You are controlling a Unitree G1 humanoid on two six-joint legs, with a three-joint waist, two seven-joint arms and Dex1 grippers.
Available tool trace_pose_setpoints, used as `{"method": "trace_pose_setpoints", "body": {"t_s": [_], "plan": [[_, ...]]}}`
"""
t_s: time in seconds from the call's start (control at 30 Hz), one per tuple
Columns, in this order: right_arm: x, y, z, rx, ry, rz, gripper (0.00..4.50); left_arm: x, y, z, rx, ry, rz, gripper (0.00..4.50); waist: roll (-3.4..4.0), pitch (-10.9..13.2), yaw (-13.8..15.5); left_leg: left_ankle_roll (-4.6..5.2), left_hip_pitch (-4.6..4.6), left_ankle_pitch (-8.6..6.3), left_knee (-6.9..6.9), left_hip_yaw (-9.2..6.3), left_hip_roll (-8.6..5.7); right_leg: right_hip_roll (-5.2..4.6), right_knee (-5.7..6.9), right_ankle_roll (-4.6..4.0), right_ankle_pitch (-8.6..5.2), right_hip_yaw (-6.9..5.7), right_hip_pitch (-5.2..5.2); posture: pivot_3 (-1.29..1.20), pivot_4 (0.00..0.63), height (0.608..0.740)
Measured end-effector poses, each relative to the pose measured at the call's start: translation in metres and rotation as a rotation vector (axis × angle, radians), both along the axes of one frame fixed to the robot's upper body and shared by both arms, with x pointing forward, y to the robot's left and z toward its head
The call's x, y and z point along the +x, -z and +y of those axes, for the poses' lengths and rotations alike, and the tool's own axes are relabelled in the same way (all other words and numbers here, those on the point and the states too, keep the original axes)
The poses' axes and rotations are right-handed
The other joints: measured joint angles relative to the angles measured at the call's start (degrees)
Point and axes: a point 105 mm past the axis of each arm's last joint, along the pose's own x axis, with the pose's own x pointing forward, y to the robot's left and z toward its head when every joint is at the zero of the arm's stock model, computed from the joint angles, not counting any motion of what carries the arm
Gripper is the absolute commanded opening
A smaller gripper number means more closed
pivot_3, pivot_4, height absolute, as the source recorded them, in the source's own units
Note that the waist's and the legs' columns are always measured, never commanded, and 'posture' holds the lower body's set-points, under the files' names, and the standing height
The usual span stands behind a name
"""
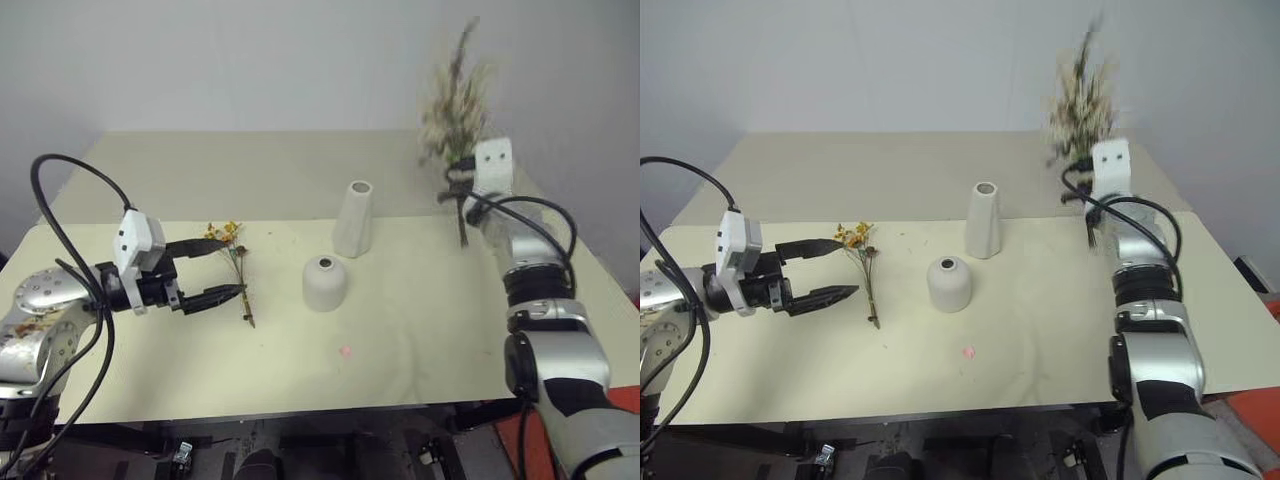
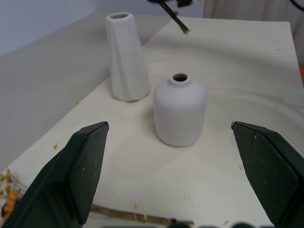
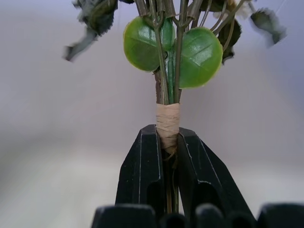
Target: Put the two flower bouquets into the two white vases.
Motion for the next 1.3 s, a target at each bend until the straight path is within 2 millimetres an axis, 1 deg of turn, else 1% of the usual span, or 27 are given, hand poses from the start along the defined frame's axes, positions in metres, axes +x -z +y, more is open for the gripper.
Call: {"method": "trace_pose_setpoints", "body": {"t_s": [0.07,0.13,0.2,0.27,0.33,0.37,0.47,0.5,0.57,0.63,0.73,0.83,1.03,1.13,1.3], "plan": [[0.005,-0.012,0.012,0.081,0.031,-0.096,0.21,0.003,0.0,-0.001,0.006,0.003,0.003,4.5,0.0,0.0,-0.4,0.0,0.04,0.0,-0.02,0.01,0.01,0.0,0.02,-0.02,0.02,0.05,0.0,0.0,0.15,0.74],[0.006,-0.022,0.028,0.165,-0.012,-0.191,0.21,0.004,0.002,-0.002,0.013,0.006,0.009,4.5,0.0,0.0,-0.5,0.0,0.05,0.0,-0.09,-0.01,0.01,0.01,0.02,-0.03,0.02,0.04,-0.01,0.0,0.15,0.74],[0.006,-0.026,0.046,0.303,-0.12,-0.238,0.21,0.005,0.003,-0.002,0.016,0.005,0.013,4.5,0.01,0.0,-0.7,0.0,0.05,0.0,-0.14,-0.05,0.02,0.0,0.29,-0.02,0.04,0.02,-0.01,0.0,0.15,0.74],[0.007,-0.03,0.059,0.445,-0.209,-0.261,0.21,0.005,0.003,-0.002,0.02,0.005,0.012,4.5,0.04,0.0,-0.9,0.0,0.04,0.0,-0.15,-0.06,0.01,-0.03,0.33,-0.02,0.04,0.02,-0.03,0.0,0.15,0.74],[0.006,-0.039,0.075,0.575,-0.306,-0.298,0.21,0.003,0.004,-0.001,0.023,0.0,0.015,4.5,0.07,0.0,-1.0,0.0,0.02,0.0,-0.18,-0.09,0.02,-0.04,0.34,-0.02,0.04,0.02,-0.07,0.0,0.15,0.74],[0.003,-0.047,0.083,0.612,-0.362,-0.331,0.21,0.001,0.006,-0.001,0.028,-0.003,0.019,4.5,0.09,0.1,-1.1,0.0,0.03,0.0,-0.25,-0.13,0.02,-0.04,0.34,-0.02,0.03,0.02,-0.1,0.0,0.15,0.74],[-0.003,-0.064,0.095,0.647,-0.446,-0.4,0.21,-0.005,0.009,0.001,0.03,-0.019,0.026,4.5,0.11,0.1,-1.4,-0.04,0.02,0.02,-0.37,-0.19,0.02,-0.04,0.35,-0.02,0.03,-0.02,-0.17,0.0,0.15,0.74],[-0.006,-0.07,0.098,0.666,-0.471,-0.428,0.21,-0.007,0.01,0.003,0.028,-0.028,0.033,4.5,0.11,0.1,-1.4,-0.08,0.02,0.04,-0.44,-0.22,0.02,-0.04,0.35,-0.02,0.03,-0.04,-0.18,0.0,0.15,0.74],[-0.009,-0.075,0.098,0.686,-0.499,-0.46,0.21,-0.011,0.01,0.006,0.019,-0.046,0.033,4.5,0.12,0.1,-1.3,-0.15,0.03,0.08,-0.48,-0.24,0.02,-0.04,0.37,-0.03,0.03,-0.09,-0.19,0.0,0.15,0.74],[-0.01,-0.076,0.099,0.699,-0.514,-0.468,0.21,-0.013,0.009,0.008,0.016,-0.06,0.031,4.5,0.13,0.1,-1.4,-0.2,0.04,0.11,-0.49,-0.24,0.02,-0.05,0.41,-0.03,0.03,-0.09,-0.18,0.0,0.15,0.74],[-0.011,-0.075,0.108,0.712,-0.554,-0.467,0.21,-0.014,0.007,0.008,0.017,-0.071,0.023,4.5,0.13,0.1,-1.5,-0.28,0.09,0.16,-0.49,-0.23,0.01,-0.03,0.47,-0.08,0.06,-0.09,-0.18,0.0,0.15,0.74],[-0.013,-0.074,0.119,0.688,-0.6,-0.46,0.21,-0.014,0.006,0.007,0.019,-0.073,0.014,4.5,0.14,0.1,-1.5,-0.29,0.15,0.17,-0.5,-0.23,0.02,0.0,0.52,-0.08,0.06,-0.08,-0.16,0.0,0.15,0.74],[-0.012,-0.058,0.118,0.672,-0.596,-0.427,0.21,-0.014,0.005,0.007,0.019,-0.075,0.01,4.5,0.14,0.1,-1.5,-0.3,0.13,0.18,-0.53,-0.23,0.01,-0.02,0.48,-0.08,0.06,-0.08,-0.17,0.0,0.15,0.74],[-0.014,-0.057,0.119,0.661,-0.604,-0.433,0.21,-0.013,0.004,0.006,0.019,-0.074,0.006,4.5,0.15,0.1,-1.5,-0.3,0.13,0.18,-0.56,-0.23,0.01,-0.02,0.48,-0.08,0.06,-0.08,-0.2,0.0,0.15,0.74],[-0.017,-0.061,0.122,0.653,-0.62,-0.454,0.21,-0.011,-0.003,0.004,0.009,-0.069,-0.02,4.5,0.15,0.1,-1.5,-0.32,0.14,0.19,-0.57,-0.24,0.01,0.0,0.5,-0.09,0.07,-0.08,-0.2,0.0,0.15,0.74]]}}
